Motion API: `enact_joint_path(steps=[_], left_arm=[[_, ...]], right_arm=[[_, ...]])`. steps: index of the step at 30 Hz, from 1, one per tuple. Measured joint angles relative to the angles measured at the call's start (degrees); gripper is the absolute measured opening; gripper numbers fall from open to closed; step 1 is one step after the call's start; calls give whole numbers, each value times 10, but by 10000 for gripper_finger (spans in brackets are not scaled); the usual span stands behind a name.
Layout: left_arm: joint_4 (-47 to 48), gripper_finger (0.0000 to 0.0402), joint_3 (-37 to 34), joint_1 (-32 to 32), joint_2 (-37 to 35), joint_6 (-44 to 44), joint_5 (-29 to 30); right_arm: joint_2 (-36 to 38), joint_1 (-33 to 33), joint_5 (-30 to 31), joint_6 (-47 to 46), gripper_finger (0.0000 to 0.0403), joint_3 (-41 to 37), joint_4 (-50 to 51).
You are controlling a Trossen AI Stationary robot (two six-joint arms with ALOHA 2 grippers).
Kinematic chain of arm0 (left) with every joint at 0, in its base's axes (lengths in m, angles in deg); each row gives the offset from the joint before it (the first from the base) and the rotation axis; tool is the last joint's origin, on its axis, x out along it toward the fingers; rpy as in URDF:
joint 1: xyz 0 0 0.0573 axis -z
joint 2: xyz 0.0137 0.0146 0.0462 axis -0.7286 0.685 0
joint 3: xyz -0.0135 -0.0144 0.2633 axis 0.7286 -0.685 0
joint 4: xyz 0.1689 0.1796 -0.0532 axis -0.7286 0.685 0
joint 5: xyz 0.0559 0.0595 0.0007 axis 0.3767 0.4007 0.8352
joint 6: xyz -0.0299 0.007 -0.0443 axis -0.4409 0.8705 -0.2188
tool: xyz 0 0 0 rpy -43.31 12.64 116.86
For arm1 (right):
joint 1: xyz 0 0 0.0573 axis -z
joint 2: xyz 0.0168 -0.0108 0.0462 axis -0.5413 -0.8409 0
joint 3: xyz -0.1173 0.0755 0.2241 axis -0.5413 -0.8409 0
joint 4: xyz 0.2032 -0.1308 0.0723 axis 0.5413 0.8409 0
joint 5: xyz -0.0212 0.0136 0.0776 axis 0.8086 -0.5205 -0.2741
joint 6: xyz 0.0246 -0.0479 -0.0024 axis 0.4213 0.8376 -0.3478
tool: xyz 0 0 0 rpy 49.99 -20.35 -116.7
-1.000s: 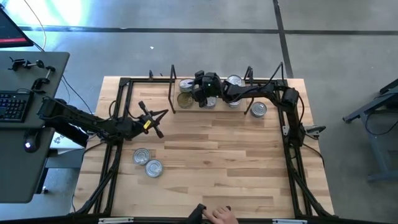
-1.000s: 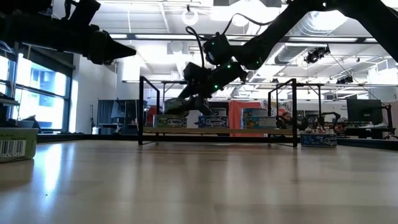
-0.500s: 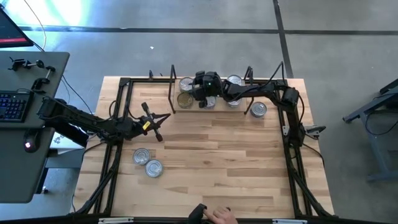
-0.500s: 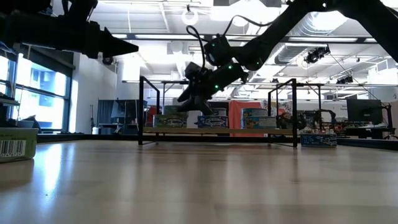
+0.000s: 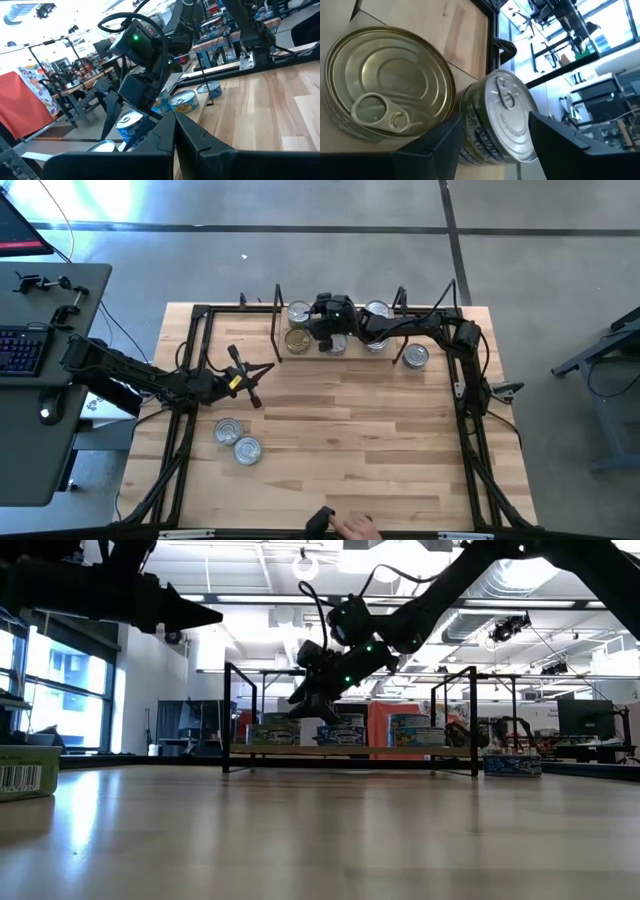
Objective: Stack canned seafood by type on shelf
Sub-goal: Stack the blue tuna can on top of the blue tuna can on the shelf
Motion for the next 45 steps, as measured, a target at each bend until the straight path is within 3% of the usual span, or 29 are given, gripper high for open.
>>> enact_joint_path(steps=[4,13,16,22,26,33,38,45], left_arm=[[0,0,0,0,0,-1,0],[5,0,0,3,0,-14,0],[12,0,0,6,0,-15,-1],[19,0,0,8,0,-26,-1],[24,0,0,8,0,-37,-1],[42,0,0,8,0,-101,-29],[50,0,0,8,0,-131,-108],[55,0,0,8,0,-135,-135]], right_arm=[[5,-4,7,-38,216,0,-14],[73,-36,90,-105,216,0,-29],[117,-58,150,-116,216,0,22],[221,-130,216,-150,216,0,250],[284,-179,204,-250,216,0,404],[347,-242,88,-490,216,-11,588],[369,-302,39,-567,216,-117,524],[372,-390,40,-778,216,-261,391]])
